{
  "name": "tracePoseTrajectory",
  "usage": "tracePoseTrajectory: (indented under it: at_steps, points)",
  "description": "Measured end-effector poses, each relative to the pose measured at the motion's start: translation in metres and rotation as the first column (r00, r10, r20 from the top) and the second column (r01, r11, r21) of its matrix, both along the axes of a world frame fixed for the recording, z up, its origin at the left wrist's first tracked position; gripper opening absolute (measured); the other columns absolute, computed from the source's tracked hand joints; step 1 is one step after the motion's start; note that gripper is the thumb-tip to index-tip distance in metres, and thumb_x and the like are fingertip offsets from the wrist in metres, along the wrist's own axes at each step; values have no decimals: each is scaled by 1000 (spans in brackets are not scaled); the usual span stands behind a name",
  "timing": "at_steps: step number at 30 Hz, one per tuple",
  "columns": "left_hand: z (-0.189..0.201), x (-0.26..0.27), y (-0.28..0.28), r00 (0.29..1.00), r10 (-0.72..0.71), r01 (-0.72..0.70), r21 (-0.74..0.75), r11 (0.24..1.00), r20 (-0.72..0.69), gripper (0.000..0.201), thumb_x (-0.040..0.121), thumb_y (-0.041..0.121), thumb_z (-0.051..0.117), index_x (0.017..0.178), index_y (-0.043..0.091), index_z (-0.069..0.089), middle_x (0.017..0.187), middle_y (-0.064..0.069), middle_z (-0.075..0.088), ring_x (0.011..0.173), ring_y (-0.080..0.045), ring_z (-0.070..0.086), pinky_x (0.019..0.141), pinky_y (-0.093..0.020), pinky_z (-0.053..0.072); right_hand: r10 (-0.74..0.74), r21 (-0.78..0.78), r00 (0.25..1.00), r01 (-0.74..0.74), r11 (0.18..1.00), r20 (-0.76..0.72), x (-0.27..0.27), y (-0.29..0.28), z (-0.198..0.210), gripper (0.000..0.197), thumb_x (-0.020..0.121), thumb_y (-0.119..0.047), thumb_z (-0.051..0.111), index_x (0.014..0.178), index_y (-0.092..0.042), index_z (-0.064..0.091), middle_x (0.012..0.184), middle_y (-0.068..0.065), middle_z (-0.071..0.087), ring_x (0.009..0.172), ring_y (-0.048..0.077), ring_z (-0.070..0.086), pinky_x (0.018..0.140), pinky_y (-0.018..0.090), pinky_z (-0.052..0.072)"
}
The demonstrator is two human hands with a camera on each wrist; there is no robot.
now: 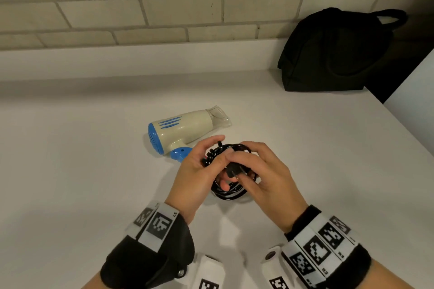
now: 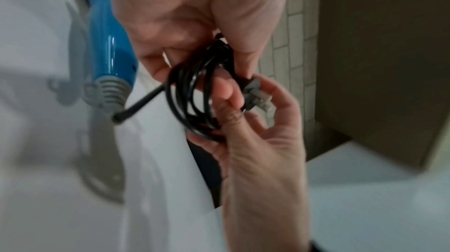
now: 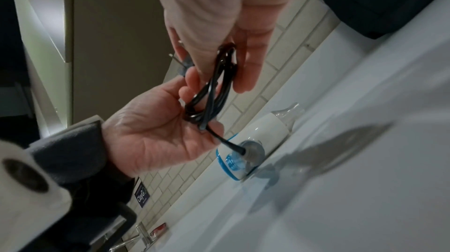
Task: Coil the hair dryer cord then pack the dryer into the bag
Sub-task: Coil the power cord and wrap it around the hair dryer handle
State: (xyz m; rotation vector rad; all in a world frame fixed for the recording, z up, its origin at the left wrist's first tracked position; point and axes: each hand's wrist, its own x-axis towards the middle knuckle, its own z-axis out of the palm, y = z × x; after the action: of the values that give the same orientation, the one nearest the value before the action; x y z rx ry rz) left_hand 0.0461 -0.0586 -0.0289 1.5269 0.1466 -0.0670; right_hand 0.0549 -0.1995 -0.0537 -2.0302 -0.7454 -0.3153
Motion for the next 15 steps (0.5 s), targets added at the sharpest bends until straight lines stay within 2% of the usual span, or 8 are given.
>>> tracePoseTrajectory:
  at_steps: [3,5,7,9,11,15]
  points:
    - [-1,-1,-1,992,-5,-9,108,994,125,18,84,30,53,99,41,52,47,13,62,40,-2,51,51,-12,47,-56,-137,992,71,988,110,0,-2,7,38,81,-12,47,106,-41,48,121,-13,41,81,4,61,67,24,55]
    - [-3,-1,0,987,-9,-17,163,986,159,13,85,31,51,96,38,51,47,13,59,38,-1,48,47,-12,45,-104,-211,975,146,967,198,1,-3,12,31,79,-19,45,102,-40,49,124,-11,41,78,15,64,60,33,56]
    - [-5,1,0,981,-11,-30,207,978,194,7,87,31,49,93,32,52,52,12,56,40,2,48,46,-9,41,-116,-255,950,193,947,290,3,-4,15,28,77,-23,49,101,-37,50,125,-9,41,93,18,58,70,32,54]
    - [-7,2,-1,973,-22,-31,227,973,228,7,88,29,47,86,32,52,66,13,56,49,6,51,50,-8,40,-117,-249,930,212,945,350,1,-3,17,24,76,-26,51,99,-33,49,119,-7,41,100,16,47,79,24,41]
    - [-10,4,-2,970,-30,-30,245,969,240,10,89,27,45,81,32,51,73,11,56,57,6,53,52,-9,42,-113,-229,919,211,950,377,0,0,18,23,75,-25,54,97,-31,49,112,-7,41,98,15,41,79,22,32]
    - [-15,7,-2,976,11,-68,255,965,218,12,90,26,44,79,25,49,75,3,55,65,-5,52,60,-10,43,-54,-265,903,182,947,427,-7,4,16,41,65,-13,70,96,-28,49,101,-9,42,90,15,44,80,25,31]
